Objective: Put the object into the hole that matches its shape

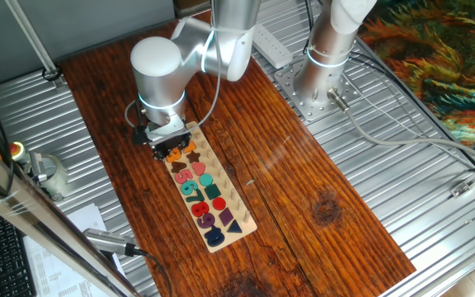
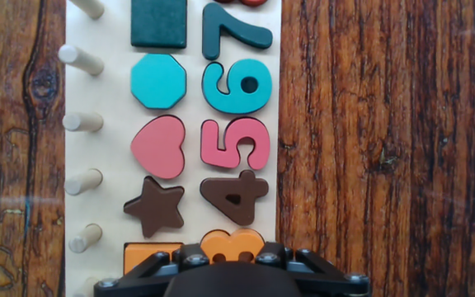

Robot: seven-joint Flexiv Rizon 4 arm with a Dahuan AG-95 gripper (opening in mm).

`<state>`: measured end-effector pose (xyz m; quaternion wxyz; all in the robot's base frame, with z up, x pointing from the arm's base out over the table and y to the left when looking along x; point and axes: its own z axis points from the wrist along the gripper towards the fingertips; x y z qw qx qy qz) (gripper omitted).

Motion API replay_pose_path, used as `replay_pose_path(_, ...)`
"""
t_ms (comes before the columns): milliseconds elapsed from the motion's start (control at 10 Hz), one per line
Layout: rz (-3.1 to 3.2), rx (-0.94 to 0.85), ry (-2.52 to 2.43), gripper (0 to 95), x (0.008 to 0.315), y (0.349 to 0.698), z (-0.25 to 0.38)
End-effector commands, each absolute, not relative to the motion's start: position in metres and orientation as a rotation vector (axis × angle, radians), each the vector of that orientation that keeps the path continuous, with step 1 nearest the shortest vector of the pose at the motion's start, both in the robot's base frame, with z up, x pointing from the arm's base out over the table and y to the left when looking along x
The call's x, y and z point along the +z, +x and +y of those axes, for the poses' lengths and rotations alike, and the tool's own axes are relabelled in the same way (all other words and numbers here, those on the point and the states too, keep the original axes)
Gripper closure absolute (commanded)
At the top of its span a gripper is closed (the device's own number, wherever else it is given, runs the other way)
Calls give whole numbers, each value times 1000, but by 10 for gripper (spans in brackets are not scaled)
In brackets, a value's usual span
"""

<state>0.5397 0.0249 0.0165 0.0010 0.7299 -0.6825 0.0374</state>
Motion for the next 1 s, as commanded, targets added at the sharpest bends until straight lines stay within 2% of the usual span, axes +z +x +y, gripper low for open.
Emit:
replay_pose_path(100,-2128,103,2305,950,14,540,25)
replay_pose_path(1000,-2149,57,2268,950,12,539,25)
